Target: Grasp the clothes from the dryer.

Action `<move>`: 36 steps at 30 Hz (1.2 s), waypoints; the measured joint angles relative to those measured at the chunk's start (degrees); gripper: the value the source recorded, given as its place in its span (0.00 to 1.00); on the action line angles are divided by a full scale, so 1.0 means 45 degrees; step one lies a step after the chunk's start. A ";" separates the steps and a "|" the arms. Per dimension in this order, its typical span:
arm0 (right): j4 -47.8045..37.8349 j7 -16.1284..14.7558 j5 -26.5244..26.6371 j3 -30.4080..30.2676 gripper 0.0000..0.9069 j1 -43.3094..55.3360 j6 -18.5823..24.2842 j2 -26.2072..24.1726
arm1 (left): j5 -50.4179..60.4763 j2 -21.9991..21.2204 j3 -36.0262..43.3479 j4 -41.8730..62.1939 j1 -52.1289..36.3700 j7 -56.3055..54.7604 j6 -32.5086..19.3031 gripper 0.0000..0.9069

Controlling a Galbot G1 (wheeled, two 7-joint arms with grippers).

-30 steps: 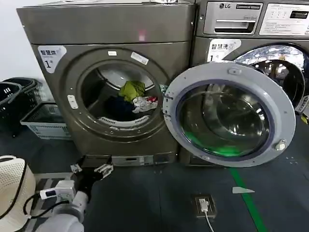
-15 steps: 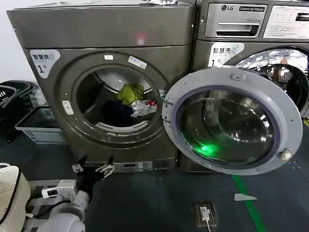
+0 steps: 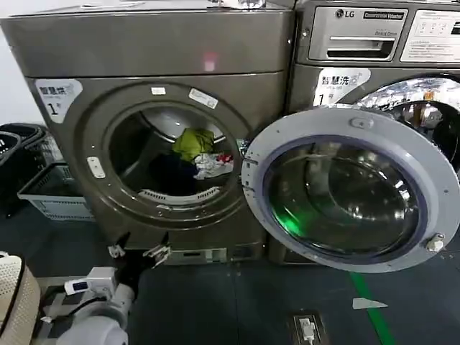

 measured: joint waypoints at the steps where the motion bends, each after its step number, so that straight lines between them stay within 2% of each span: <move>1: 0.0001 -0.0001 0.0006 0.0000 1.00 -0.0008 0.0000 0.0000 | 0.0005 0.0000 -0.0001 -0.0002 -0.0003 -0.0001 0.0000 1.00; 36: 0.0156 0.0046 0.0134 -0.0042 1.00 -0.0076 -0.0037 0.0042 | 0.0220 0.0006 0.0286 0.0177 -0.0267 -0.0020 0.0000 1.00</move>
